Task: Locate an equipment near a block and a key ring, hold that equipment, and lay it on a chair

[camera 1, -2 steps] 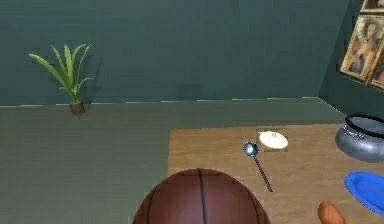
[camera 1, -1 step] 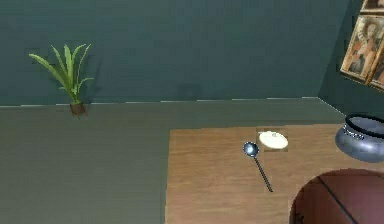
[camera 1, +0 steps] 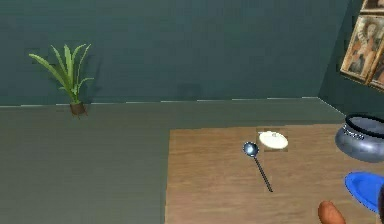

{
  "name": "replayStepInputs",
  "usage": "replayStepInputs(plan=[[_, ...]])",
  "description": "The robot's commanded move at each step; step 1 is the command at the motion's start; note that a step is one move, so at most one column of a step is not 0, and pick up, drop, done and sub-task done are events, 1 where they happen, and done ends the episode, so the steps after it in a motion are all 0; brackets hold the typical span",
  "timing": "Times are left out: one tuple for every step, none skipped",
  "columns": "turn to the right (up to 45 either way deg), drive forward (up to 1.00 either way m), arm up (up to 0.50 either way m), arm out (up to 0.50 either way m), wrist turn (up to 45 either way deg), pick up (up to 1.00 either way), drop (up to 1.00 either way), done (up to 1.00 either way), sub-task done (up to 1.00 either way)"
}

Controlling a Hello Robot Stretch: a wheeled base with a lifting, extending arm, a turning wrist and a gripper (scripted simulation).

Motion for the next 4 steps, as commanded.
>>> replayStepInputs(plan=[[0.0, 0.00, -0.30, 0.00, 0.0, 0.00, 0.00, 0.00, 0.00], [0.0, 0.00, -0.50, 0.00, 0.0, 0.00, 0.00, 0.00, 0.00], [0.0, 0.00, 0.00, 0.00, 0.0, 0.00, 1.00, 0.00, 0.00], [0.0, 0.00, 0.00, -0.10, 0.0, 0.00, 0.00, 0.00, 0.00]])
